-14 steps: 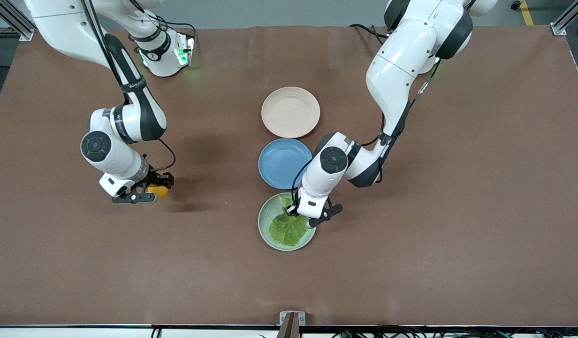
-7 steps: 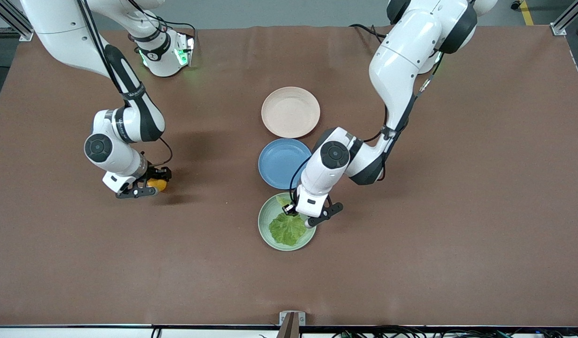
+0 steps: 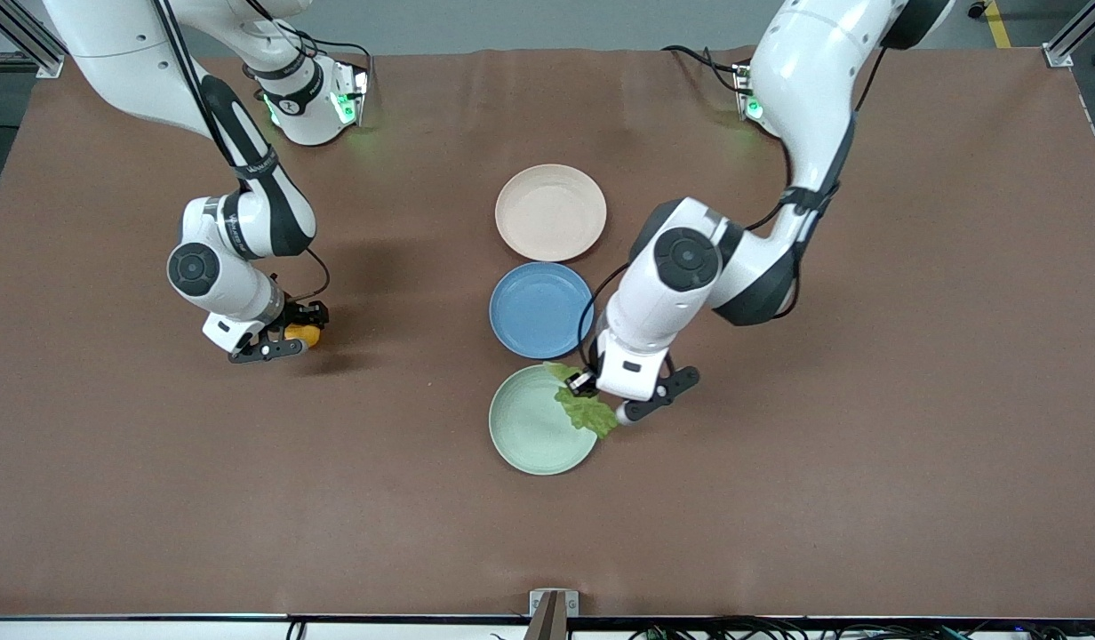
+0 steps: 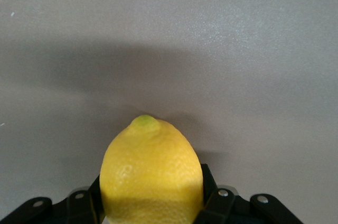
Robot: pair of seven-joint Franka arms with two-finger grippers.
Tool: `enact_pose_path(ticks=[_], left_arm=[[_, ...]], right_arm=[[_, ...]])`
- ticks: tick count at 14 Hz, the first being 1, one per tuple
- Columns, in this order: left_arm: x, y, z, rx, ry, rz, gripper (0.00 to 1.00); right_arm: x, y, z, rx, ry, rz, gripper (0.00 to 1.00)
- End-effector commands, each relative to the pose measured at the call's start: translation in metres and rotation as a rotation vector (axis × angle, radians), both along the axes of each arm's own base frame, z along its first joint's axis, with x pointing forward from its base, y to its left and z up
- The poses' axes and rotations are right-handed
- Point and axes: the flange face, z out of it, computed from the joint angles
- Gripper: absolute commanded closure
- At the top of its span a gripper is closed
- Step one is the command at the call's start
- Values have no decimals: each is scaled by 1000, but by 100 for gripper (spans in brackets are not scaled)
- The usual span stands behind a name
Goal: Pick lemon and lettuce from plates
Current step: 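Grasp the lettuce leaf stem with the left gripper and lift it away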
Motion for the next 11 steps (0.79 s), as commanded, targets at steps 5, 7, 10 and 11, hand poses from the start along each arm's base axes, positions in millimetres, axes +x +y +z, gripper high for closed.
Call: enact_pose_path(ticks=[5, 7, 10, 11], left_arm=[[-61, 175, 7, 144, 60, -156, 100], [-74, 226, -14, 160, 48, -179, 100], [-102, 278, -59, 185, 34, -247, 100], [-108, 291, -71, 190, 35, -258, 100]], right_arm=[[7, -2, 32, 9, -48, 24, 0], [28, -1, 58, 5, -12, 27, 0], [65, 1, 116, -3, 39, 23, 0], [78, 0, 140, -7, 52, 18, 0]])
